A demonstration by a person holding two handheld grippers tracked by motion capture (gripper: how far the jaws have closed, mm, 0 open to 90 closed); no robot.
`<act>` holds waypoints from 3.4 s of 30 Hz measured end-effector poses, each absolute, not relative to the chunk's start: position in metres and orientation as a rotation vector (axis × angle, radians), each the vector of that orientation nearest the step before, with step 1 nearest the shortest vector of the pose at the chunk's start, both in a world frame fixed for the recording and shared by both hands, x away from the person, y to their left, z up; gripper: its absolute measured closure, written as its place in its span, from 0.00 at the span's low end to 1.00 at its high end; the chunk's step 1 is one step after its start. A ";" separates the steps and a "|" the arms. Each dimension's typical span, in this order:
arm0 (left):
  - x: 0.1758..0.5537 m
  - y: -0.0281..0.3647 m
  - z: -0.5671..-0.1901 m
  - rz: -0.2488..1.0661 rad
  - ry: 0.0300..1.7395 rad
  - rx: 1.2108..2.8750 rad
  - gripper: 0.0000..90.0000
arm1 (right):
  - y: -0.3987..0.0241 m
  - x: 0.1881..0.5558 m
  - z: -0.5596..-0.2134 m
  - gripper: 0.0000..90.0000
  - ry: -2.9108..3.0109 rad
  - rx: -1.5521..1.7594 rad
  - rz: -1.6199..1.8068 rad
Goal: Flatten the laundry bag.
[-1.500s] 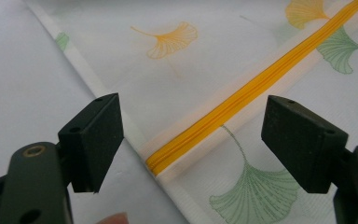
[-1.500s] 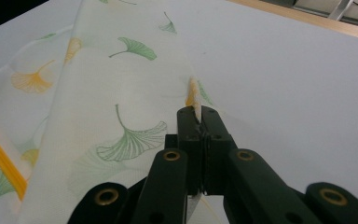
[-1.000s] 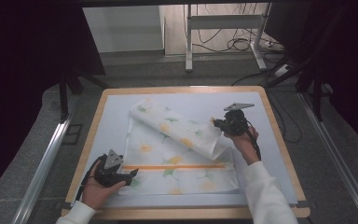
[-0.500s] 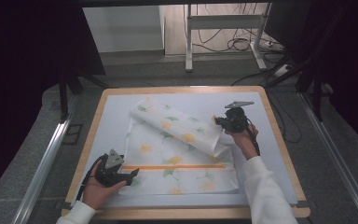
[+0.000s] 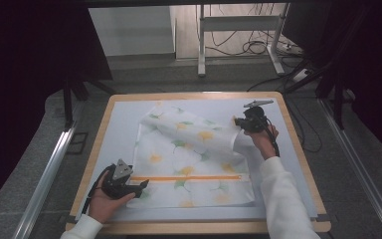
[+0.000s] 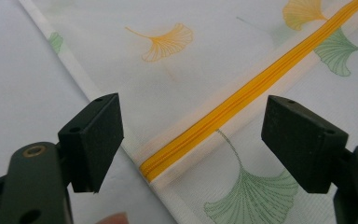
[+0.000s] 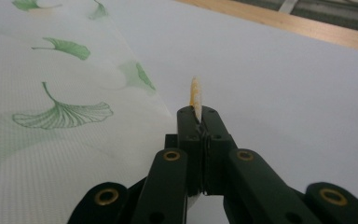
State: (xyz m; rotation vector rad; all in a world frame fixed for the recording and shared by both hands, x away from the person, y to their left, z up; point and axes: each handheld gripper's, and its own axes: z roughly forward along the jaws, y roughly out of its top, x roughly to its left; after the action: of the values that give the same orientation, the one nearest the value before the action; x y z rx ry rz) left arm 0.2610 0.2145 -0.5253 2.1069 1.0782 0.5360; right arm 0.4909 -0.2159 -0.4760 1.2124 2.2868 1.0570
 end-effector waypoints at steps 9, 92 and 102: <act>0.261 0.217 -0.524 0.542 1.083 2.103 0.23 | -0.224 0.520 -0.468 0.62 2.198 1.274 0.991; 0.261 0.215 -0.523 0.545 1.073 2.097 0.23 | -0.211 0.447 -0.500 1.00 2.372 1.153 1.037; 0.264 0.220 -0.525 0.541 1.078 2.098 0.24 | -0.214 0.391 -0.488 1.00 2.438 1.021 1.084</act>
State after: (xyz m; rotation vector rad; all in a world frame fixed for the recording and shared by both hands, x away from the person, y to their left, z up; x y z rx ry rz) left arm 0.2642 0.2198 -0.5252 2.0975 1.0775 0.5413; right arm 0.3906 -0.2142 -0.4883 1.0208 2.4381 1.0840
